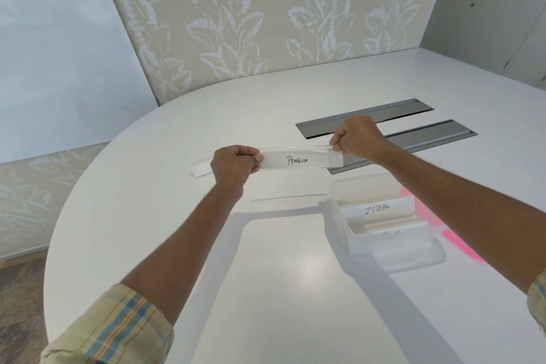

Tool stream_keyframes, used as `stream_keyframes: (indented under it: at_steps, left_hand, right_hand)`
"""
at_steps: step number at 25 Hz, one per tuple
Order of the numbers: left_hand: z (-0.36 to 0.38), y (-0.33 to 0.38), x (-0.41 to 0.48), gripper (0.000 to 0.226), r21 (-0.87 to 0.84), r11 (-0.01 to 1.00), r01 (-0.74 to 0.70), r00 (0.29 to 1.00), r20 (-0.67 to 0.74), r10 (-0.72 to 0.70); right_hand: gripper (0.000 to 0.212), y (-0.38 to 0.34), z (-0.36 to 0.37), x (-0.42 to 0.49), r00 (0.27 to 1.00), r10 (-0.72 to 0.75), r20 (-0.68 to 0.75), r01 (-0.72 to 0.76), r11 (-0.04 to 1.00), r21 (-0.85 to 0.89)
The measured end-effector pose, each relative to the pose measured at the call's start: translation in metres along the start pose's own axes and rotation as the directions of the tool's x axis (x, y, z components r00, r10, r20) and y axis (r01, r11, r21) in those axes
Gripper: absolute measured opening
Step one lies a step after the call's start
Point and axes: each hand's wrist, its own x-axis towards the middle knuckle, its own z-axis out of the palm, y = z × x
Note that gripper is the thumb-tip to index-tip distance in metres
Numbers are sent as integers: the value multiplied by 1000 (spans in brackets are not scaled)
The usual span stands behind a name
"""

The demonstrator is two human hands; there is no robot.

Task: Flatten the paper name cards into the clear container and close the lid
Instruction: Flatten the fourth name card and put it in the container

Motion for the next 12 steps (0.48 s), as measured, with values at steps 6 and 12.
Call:
stream_keyframes:
  at_steps: [6, 12]
  left_hand:
    - [23, 9, -43, 13, -48, 999, -14, 997, 81, 17]
    - [55, 7, -83, 12, -44, 999, -5, 991, 135, 10]
  right_hand:
    - [17, 23, -40, -37, 998, 20, -60, -21, 1000, -11]
    - [23, 58, -71, -73, 994, 53, -93, -54, 999, -7]
